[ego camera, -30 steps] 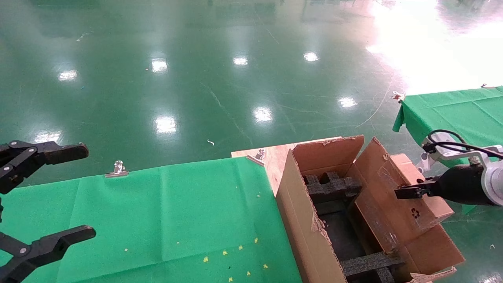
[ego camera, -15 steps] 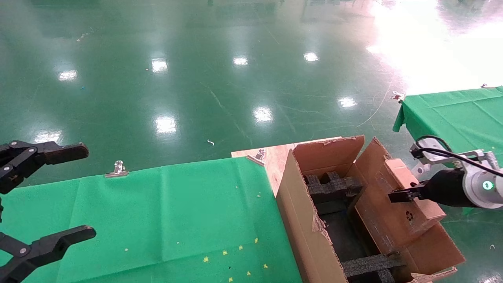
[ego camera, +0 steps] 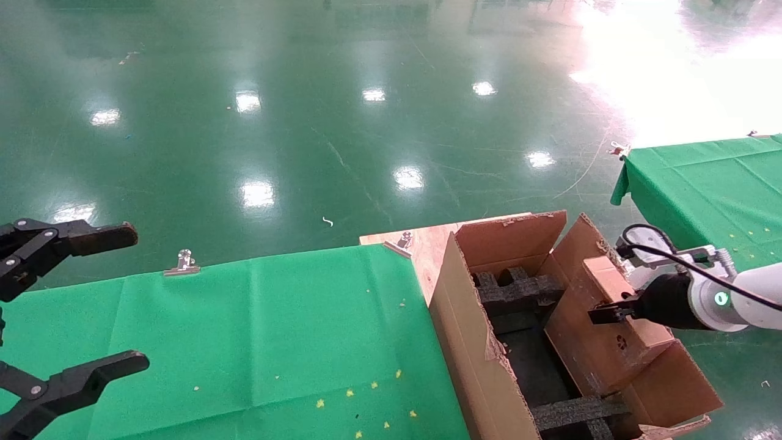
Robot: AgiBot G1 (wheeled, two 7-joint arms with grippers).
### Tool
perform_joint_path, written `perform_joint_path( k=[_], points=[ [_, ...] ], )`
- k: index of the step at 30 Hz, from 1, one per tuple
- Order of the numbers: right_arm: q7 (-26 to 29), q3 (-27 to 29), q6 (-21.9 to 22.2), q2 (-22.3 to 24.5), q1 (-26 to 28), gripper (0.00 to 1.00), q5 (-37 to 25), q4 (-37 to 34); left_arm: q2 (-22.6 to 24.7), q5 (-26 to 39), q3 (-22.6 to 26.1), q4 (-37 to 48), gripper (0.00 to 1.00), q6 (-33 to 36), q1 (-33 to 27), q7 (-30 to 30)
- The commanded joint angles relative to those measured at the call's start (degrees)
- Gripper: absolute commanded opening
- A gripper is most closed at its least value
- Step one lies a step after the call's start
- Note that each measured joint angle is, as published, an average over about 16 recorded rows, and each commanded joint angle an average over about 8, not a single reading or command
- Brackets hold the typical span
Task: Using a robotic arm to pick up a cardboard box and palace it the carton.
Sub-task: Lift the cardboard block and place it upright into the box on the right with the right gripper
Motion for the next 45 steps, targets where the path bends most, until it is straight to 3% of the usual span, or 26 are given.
perform_joint_path(
  k=[1, 23, 45],
  points=[
    [0.5, -0.2, 0.8, -0.5, -1.0, 0.00, -0.2, -0.5, 0.0, 0.0, 0.0, 0.0, 1.00, 0.0, 0.0, 0.0],
    [1.3, -1.3, 7.5, -7.1, -10.6, 0.00, 1.1, -7.7, 0.0, 0.0, 0.0, 0.0, 1.00, 0.0, 0.0, 0.0],
    [-2.0, -1.3, 10.3, -10.6, -16.7, 0.00, 5.2, -12.8, 0.0, 0.0, 0.0, 0.0, 1.00, 0.0, 0.0, 0.0]
  ],
)
